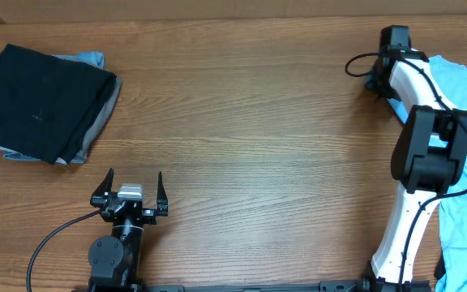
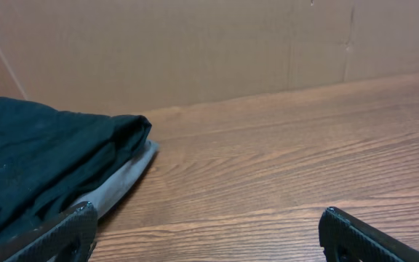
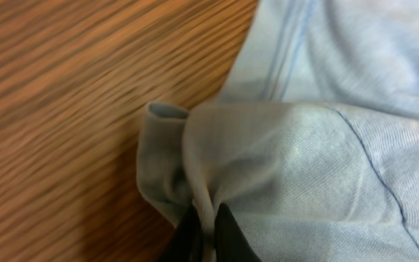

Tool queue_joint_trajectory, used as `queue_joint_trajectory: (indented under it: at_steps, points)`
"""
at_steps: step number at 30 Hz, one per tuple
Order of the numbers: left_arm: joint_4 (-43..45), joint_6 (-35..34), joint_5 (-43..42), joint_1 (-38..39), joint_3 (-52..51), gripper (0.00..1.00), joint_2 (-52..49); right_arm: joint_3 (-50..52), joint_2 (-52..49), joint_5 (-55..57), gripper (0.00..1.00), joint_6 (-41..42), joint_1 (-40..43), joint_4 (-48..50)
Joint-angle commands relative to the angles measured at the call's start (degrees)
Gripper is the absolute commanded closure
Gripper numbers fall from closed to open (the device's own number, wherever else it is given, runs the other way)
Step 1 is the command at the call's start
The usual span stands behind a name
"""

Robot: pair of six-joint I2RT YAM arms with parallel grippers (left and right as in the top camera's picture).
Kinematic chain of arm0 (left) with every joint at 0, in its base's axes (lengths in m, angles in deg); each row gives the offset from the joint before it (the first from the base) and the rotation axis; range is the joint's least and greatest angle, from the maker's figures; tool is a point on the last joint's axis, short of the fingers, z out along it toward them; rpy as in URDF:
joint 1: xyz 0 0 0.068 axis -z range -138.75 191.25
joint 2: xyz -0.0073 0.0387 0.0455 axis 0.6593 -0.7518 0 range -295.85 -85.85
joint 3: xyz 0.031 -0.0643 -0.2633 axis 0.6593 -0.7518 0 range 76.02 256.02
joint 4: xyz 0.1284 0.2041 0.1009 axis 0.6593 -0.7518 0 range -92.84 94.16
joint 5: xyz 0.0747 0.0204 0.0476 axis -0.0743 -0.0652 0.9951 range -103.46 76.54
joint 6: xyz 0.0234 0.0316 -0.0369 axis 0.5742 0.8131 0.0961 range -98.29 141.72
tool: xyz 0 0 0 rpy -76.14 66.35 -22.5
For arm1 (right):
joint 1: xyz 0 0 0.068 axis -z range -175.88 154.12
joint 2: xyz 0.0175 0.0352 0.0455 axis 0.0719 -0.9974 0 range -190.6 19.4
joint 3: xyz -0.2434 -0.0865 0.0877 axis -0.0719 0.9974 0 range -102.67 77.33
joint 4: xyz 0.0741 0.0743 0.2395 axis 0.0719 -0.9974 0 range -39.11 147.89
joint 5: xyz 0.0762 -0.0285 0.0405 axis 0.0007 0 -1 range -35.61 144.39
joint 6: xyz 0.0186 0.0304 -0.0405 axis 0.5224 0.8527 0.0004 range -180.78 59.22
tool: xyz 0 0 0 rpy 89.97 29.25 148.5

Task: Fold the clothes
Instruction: 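Drag the blue T-shirt leftward toward table center with the right gripper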

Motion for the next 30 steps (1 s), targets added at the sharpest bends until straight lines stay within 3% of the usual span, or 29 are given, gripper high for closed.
queue_joint_trajectory:
  at_steps: [1, 9, 13, 25, 30]
  points:
    - [0.2, 0.7, -0.3, -0.4, -0.2, 0.0, 0.6, -1.7, -0.7, -1.6, 0.96, -1.4, -4.4, -1.6]
    - [0.2, 0.7, -0.3, -0.4, -0.2, 0.0, 0.6, -9.0, -0.7, -1.6, 0.96, -1.4, -19.1, -8.1]
    - [0.2, 0.7, -0.3, -0.4, -0.2, 0.0, 0.6, -10.1, -0.7, -1.6, 0.96, -1.2, -21.9, -8.9]
    - [0.2, 0.7, -0.3, -0.4, -0.2, 0.0, 0.6, -22.2, 2.6, -1.6, 0.96, -1.0, -17.2, -24.0]
    - [0.2, 0.7, -0.3, -0.4, -0.2, 0.0, 0.6, -30.2, 8.1, -2.1, 0.96, -6.4, -13.5, -30.7]
